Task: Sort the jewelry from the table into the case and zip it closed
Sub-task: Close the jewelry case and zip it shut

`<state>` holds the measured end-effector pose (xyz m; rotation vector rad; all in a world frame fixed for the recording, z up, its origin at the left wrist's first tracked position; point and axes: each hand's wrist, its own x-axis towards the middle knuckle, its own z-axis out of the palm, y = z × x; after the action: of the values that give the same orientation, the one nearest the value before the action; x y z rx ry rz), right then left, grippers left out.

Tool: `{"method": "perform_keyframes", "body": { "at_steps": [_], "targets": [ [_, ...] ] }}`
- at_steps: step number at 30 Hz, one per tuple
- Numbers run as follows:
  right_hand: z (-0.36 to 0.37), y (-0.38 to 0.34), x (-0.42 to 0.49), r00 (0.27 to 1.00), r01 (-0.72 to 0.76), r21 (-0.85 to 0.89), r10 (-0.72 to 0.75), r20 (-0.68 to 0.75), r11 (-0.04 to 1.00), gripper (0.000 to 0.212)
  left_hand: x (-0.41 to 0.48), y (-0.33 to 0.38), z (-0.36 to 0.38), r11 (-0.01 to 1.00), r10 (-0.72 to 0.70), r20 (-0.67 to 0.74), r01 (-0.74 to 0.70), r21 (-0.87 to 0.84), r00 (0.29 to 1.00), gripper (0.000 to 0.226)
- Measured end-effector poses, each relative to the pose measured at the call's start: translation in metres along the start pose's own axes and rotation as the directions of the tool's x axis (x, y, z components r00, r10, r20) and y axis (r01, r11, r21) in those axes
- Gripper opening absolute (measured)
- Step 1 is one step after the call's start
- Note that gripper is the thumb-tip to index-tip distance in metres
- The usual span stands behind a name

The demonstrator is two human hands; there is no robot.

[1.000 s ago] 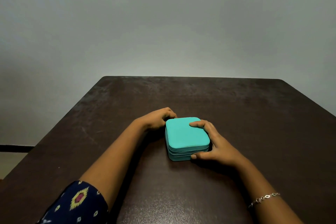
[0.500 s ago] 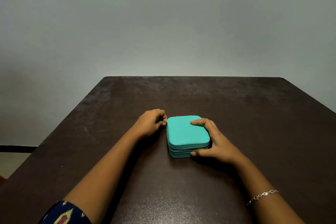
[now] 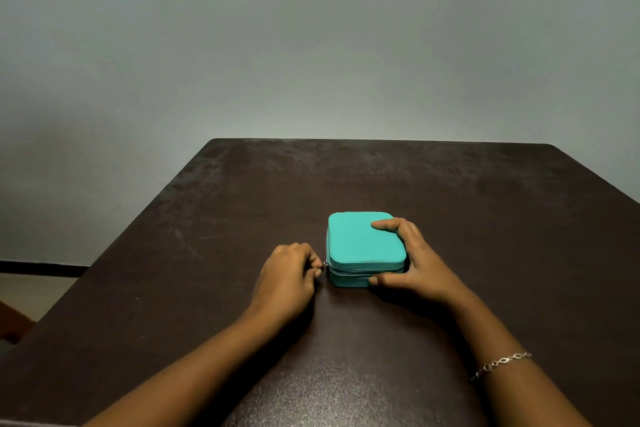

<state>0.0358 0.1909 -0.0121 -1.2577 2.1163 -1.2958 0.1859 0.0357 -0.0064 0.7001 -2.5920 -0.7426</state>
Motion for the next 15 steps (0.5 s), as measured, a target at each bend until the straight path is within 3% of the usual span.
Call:
{"method": "perform_keyframes", "body": {
  "at_steps": [10, 13, 15],
  "targets": [
    [0.003, -0.003, -0.002, 1.0, 0.0, -0.027, -0.001, -0.03, 1.0, 0.069, -0.034, 0.026, 0.017, 0.991, 0.118, -0.119, -0.111, 0.069, 0.986, 0.005],
    [0.0, -0.005, -0.004, 1.0, 0.001, -0.025, -0.001, 0.016, 1.0, 0.073, -0.028, 0.023, 0.022, 0.989, 0.147, -0.143, -0.144, 0.037, 0.979, 0.033],
    [-0.005, -0.009, -0.009, 0.998, -0.01, -0.033, 0.012, 0.067, 0.999, 0.083, -0.02, 0.012, 0.022, 0.98, 0.15, -0.306, -0.182, -0.08, 0.94, 0.034]
  ]
}}
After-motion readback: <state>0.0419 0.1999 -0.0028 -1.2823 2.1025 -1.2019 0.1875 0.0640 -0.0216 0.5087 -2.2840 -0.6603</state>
